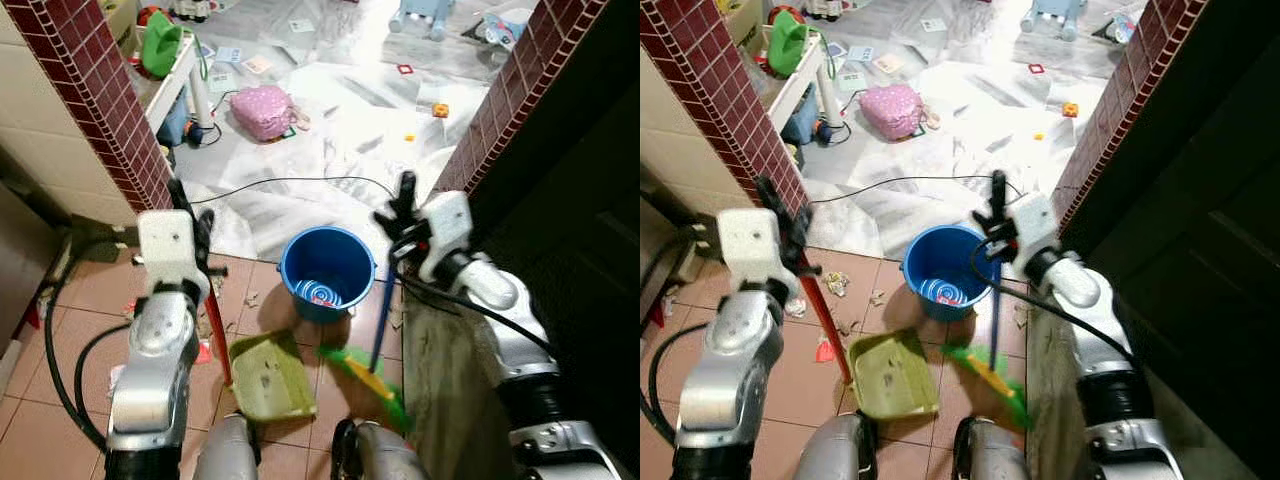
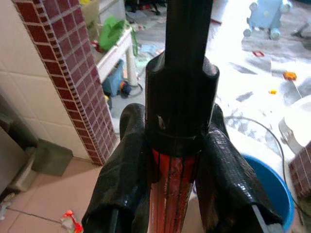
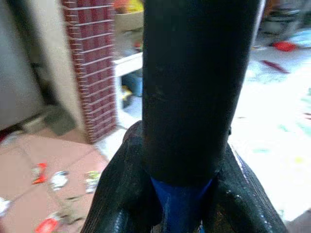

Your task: Sweep floor

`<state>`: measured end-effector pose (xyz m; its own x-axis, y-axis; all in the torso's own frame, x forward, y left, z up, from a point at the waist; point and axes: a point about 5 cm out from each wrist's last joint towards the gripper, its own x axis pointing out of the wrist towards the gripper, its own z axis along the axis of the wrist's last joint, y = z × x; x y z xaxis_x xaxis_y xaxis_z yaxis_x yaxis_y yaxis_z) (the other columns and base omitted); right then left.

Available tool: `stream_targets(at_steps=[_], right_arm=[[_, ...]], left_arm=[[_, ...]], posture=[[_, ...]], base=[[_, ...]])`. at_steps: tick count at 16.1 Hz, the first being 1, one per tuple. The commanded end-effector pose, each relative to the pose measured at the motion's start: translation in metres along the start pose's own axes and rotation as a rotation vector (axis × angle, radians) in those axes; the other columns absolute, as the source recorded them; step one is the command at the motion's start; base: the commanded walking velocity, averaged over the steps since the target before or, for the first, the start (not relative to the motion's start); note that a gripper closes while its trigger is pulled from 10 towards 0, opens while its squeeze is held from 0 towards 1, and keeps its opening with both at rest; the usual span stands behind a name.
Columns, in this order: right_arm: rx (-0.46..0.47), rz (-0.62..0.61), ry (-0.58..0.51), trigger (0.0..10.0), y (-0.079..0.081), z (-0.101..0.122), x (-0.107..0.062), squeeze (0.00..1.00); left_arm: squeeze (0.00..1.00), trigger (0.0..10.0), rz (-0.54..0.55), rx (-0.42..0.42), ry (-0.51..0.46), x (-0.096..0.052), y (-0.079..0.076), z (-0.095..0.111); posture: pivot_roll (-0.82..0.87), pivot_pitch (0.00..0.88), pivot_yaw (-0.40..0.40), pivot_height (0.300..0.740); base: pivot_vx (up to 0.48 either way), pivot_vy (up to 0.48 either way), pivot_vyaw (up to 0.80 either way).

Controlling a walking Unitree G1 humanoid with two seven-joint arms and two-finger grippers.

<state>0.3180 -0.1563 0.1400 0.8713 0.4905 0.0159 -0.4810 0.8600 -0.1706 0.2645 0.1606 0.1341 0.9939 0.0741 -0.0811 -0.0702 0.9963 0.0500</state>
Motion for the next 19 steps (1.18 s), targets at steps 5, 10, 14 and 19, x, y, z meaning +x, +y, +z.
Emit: stream_targets(at_steps=[5, 10, 14, 19], right_arm=[[-0.042, -0.114, -0.068, 10.0, -0.03, 0.031, -0.005, 0.0], [-0.189, -0.185, -0.136, 10.0, -0.055, 0.067, -0.003, 0.0], [-0.301, -0.233, -0.175, 10.0, -0.067, 0.078, 0.0, 0.0], [-0.369, -0.165, -0.193, 10.0, -0.045, 0.052, 0.024, 0.0]], left_arm=[[0.0, 10.0, -0.021, 0.012, -0.04, -0.004, -0.004, 0.007], [0.0, 10.0, -0.021, 0.011, -0.04, -0.005, -0.001, 0.007], [0.0, 10.0, -0.024, 0.014, -0.039, -0.007, -0.001, 0.007], [0.0, 10.0, -0.037, 0.022, -0.04, -0.013, 0.001, 0.009]], posture=[[0.0, 0.163, -0.03, 0.74], [0.0, 0.165, -0.027, 0.74], [0.0, 0.179, -0.021, 0.74], [0.06, 0.23, -0.009, 0.74]], base=[[0.0, 0.0, 0.0], [0.0, 0.0, 0.0], [0.0, 0.0, 0.0], [0.0, 0.0, 0.0]])
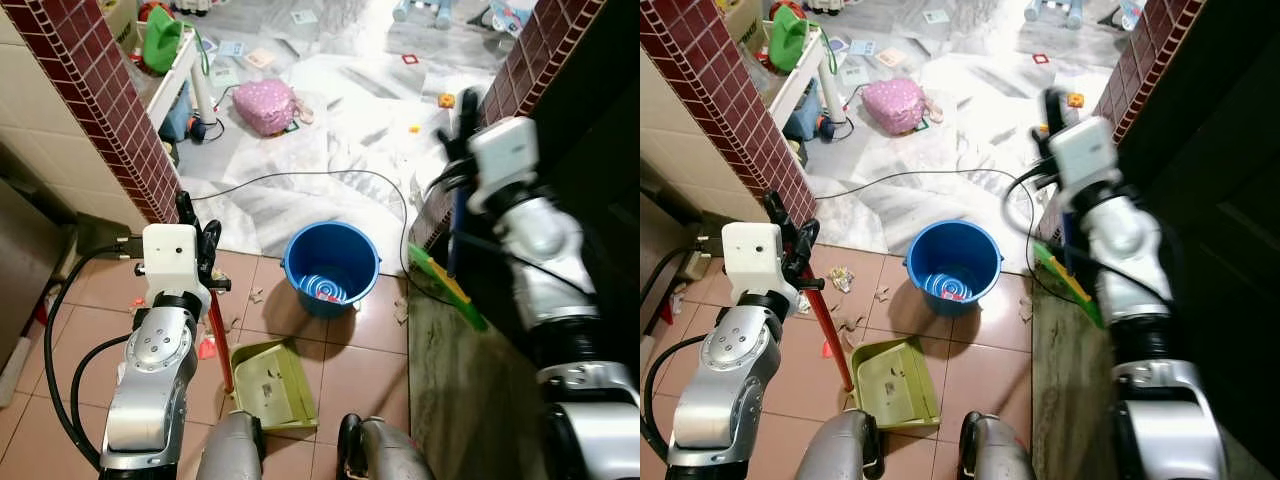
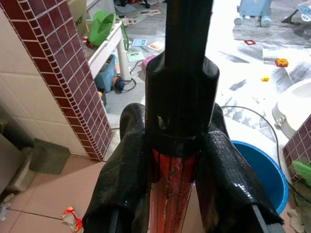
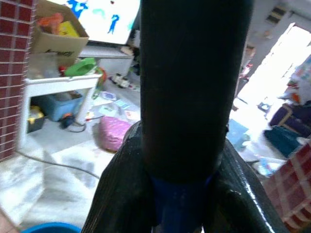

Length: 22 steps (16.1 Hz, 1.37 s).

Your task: Sweep floor

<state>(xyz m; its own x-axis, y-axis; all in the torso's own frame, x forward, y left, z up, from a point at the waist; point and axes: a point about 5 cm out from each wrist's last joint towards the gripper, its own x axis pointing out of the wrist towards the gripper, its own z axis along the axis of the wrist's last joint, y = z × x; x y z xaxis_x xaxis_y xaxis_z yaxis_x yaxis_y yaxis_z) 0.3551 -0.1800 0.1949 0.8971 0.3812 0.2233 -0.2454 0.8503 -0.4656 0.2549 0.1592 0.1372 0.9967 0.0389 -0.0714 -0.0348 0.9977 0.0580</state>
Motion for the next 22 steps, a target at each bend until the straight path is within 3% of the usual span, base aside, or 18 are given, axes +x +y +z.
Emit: stream_targets(at_steps=[1, 2, 5, 6, 8, 10, 15, 18, 22], right_arm=[[-0.014, 0.02, -0.031, 10.0, 0.01, 0.001, 0.004, 0.0], [-0.022, 0.037, -0.002, 10.0, 0.022, -0.01, 0.003, 0.0], [0.112, 0.042, 0.11, 10.0, 0.056, -0.041, -0.005, 0.0], [0.167, 0.07, 0.135, 10.0, 0.071, -0.048, -0.008, 0.0], [0.233, 0.13, 0.103, 10.0, 0.086, -0.042, -0.008, 0.0], [0.32, 0.148, 0.071, 10.0, 0.09, -0.034, -0.006, 0.0], [0.567, 0.027, 0.058, 10.0, 0.09, -0.011, -0.003, 0.0], [0.665, -0.022, 0.078, 10.0, 0.094, -0.005, 0.001, 0.0], [0.782, -0.045, 0.108, 10.0, 0.095, 0.006, 0.01, 0.0]], left_arm=[[0.0, 10.0, 0.0, 0.014, -0.03, -0.005, 0.003, 0.008], [0.0, 10.0, 0.004, 0.019, -0.027, -0.006, 0.005, 0.009], [0.0, 10.0, 0.011, 0.023, -0.032, -0.007, 0.007, 0.011], [0.0, 10.0, 0.018, 0.025, -0.034, -0.008, 0.009, 0.013], [0.0, 10.0, 0.022, 0.029, -0.03, -0.009, 0.011, 0.012], [0.0, 10.0, 0.016, 0.028, -0.033, -0.006, 0.008, 0.013], [0.0, 10.0, 0.068, 0.053, -0.049, 0.001, 0.008, 0.007], [0.0, 10.0, 0.107, 0.093, -0.068, 0.005, 0.013, 0.009], [0.0, 10.0, 0.046, 0.12, -0.11, 0.01, 0.012, 0.001]], posture=[[0.07, 0.235, -0.008, 0.74], [0.08, 0.247, -0.005, 0.74], [0.11, 0.273, -0.012, 0.74], [0.12, 0.275, -0.011, 0.74], [0.11, 0.266, -0.011, 0.74], [0.1, 0.258, -0.014, 0.74], [0.04, 0.204, -0.033, 0.74], [0.04, 0.182, -0.038, 0.74], [0.03, 0.158, -0.039, 0.74]], base=[[0.0, 0.0, 0.0], [0.0, 0.0, 0.0], [0.0, 0.0, 0.0], [0.0, 0.0, 0.0], [0.0, 0.0, 0.0], [0.0, 0.0, 0.0], [0.0, 0.0, 0.0], [0.0, 0.0, 0.0], [0.0, 0.0, 0.0]])
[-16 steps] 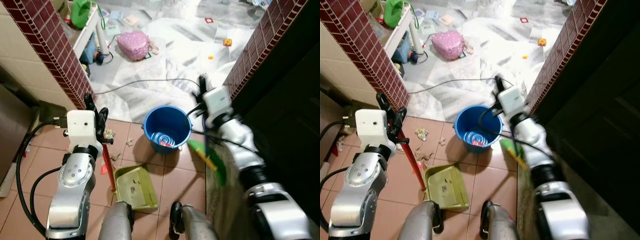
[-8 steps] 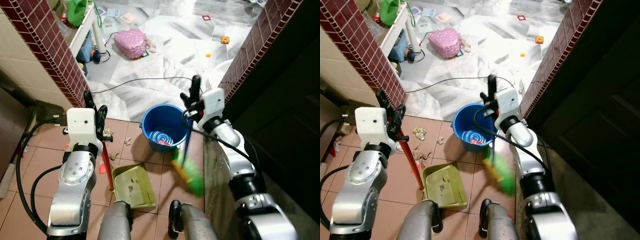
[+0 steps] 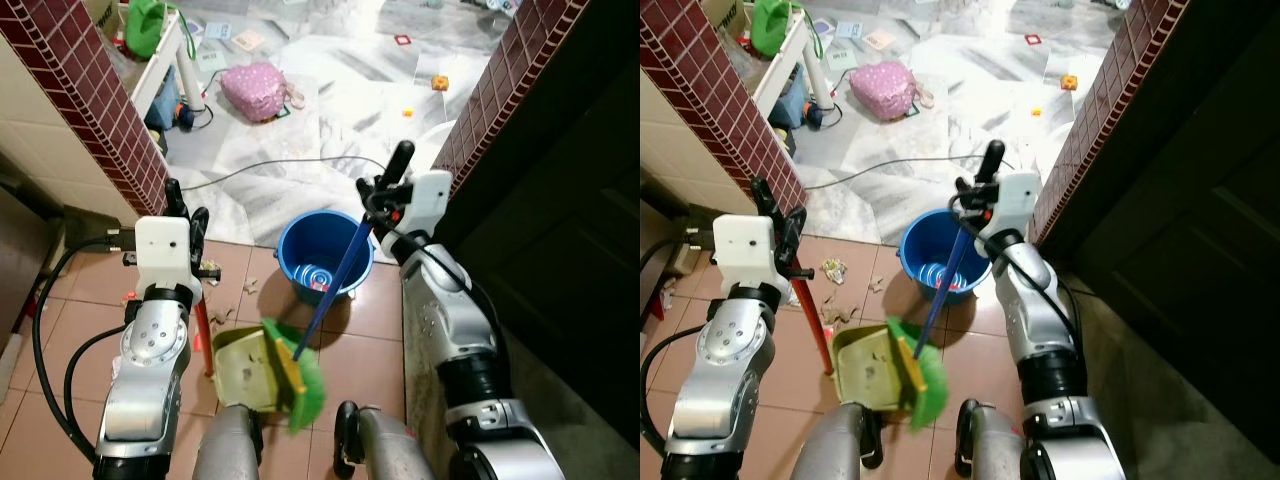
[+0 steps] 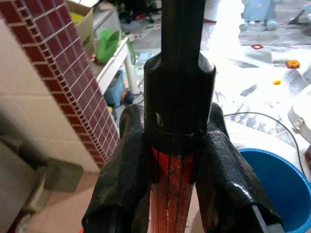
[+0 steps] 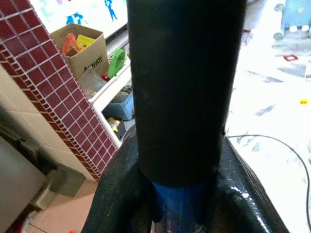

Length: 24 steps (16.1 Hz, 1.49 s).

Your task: Sweep floor

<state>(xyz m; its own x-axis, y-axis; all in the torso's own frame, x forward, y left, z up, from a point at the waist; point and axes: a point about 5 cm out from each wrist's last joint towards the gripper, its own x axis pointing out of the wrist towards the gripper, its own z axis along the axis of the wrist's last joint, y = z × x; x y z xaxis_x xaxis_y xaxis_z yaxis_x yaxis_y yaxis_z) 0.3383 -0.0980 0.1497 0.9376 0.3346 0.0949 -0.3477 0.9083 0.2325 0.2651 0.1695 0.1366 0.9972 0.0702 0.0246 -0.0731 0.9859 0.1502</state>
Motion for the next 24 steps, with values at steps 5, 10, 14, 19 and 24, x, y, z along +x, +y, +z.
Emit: stream_targets(at_steps=[5, 10, 14, 19, 24], right_arm=[[0.132, 0.144, -0.08, 10.0, 0.019, 0.047, 0.011, 0.0], [-0.124, 0.168, -0.191, 10.0, 0.013, 0.077, 0.011, 0.0], [-0.22, 0.134, -0.218, 10.0, 0.0, 0.081, 0.004, 0.0], [-0.257, 0.074, -0.082, 10.0, -0.024, 0.044, -0.019, 0.0], [-0.174, -0.025, -0.039, 10.0, -0.016, 0.016, -0.025, 0.0]], left_arm=[[0.0, 10.0, -0.004, 0.104, -0.065, 0.008, 0.0, -0.003], [0.0, 10.0, 0.022, 0.108, -0.097, 0.01, 0.003, -0.005], [0.0, 10.0, 0.056, 0.102, -0.114, 0.006, 0.006, -0.003], [0.0, 10.0, 0.05, 0.05, -0.135, 0.003, 0.005, 0.007], [0.0, 10.0, 0.029, 0.024, -0.13, -0.001, 0.002, 0.011]], posture=[[0.01, 0.146, -0.035, 0.74], [0.01, 0.143, -0.043, 0.74], [0.01, 0.147, -0.048, 0.74], [0.0, 0.153, -0.048, 0.74], [0.01, 0.161, -0.033, 0.74]], base=[[0.0, 0.0, 0.0], [0.0, 0.0, 0.0], [0.0, 0.0, 0.0], [0.0, 0.0, 0.0], [0.0, 0.0, 0.0]])
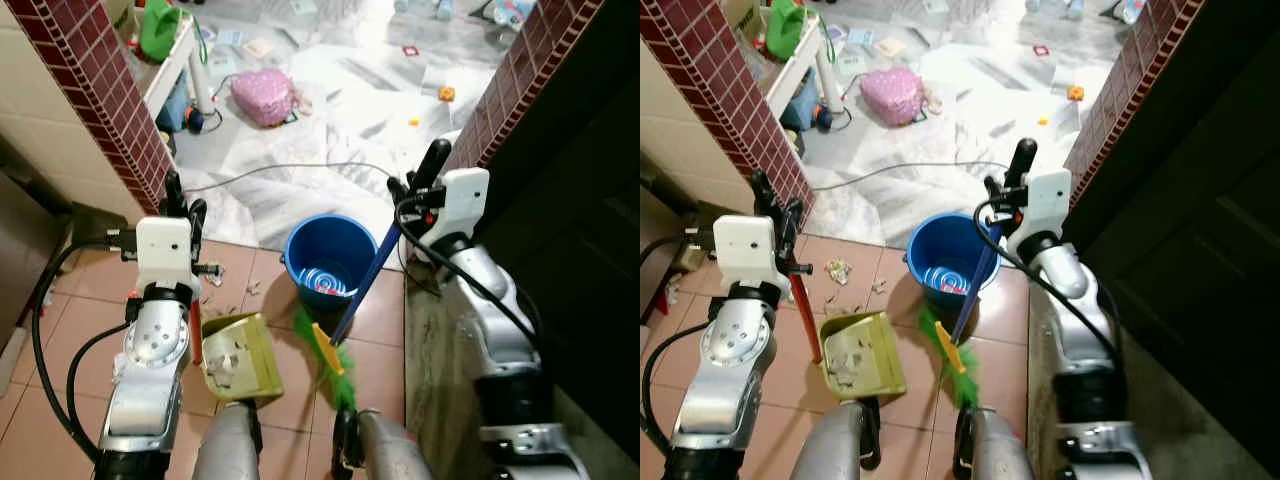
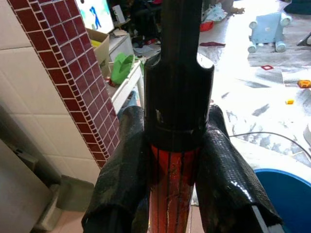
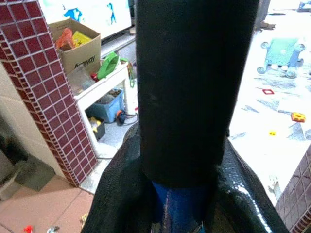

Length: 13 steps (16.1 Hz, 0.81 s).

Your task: Sweep floor

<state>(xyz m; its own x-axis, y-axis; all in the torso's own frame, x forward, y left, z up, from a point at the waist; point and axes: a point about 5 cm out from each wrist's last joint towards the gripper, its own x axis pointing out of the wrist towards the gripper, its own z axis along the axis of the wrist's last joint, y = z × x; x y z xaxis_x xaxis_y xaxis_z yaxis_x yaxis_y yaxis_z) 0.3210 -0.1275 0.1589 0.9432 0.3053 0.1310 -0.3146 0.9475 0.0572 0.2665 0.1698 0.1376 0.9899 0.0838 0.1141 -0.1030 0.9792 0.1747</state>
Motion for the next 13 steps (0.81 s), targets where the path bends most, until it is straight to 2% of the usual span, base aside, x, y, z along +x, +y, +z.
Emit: stream_targets(at_steps=[1, 3, 5, 8, 10, 13], right_arm=[[0.029, 0.01, -0.03, 10.0, 0.011, 0.003, 0.006, 0.0], [0.058, 0.031, -0.083, 10.0, 0.02, 0.011, 0.017, 0.0], [0.083, 0.017, -0.119, 10.0, 0.021, 0.021, 0.029, 0.0], [0.01, -0.023, -0.186, 10.0, 0.016, 0.038, 0.046, 0.0], [-0.034, -0.116, -0.207, 10.0, 0.005, 0.043, 0.056, 0.0], [-0.099, -0.199, -0.215, 10.0, -0.004, 0.045, 0.057, 0.0]], left_arm=[[0.0, 10.0, -0.008, -0.007, -0.036, -0.001, -0.001, 0.008], [0.0, 10.0, -0.024, -0.01, -0.042, 0.001, -0.005, 0.01], [0.0, 10.0, -0.025, -0.019, -0.043, 0.002, -0.006, 0.012], [0.0, 10.0, -0.03, -0.027, -0.036, 0.0, -0.009, 0.01], [0.0, 10.0, -0.036, -0.032, -0.029, -0.002, -0.012, 0.009], [0.0, 10.0, -0.039, -0.035, -0.026, -0.001, -0.012, 0.009]], posture=[[0.01, 0.154, -0.028, 0.74], [0.02, 0.147, -0.032, 0.74], [0.02, 0.145, -0.034, 0.74], [0.02, 0.142, -0.04, 0.74], [0.02, 0.14, -0.042, 0.74], [0.02, 0.141, -0.042, 0.74]], base=[[0.0, 0.0, 0.0], [0.0, 0.0, 0.0], [0.0, 0.0, 0.0], [0.0, 0.0, 0.0], [0.0, 0.0, 0.0], [0.0, 0.0, 0.0]])
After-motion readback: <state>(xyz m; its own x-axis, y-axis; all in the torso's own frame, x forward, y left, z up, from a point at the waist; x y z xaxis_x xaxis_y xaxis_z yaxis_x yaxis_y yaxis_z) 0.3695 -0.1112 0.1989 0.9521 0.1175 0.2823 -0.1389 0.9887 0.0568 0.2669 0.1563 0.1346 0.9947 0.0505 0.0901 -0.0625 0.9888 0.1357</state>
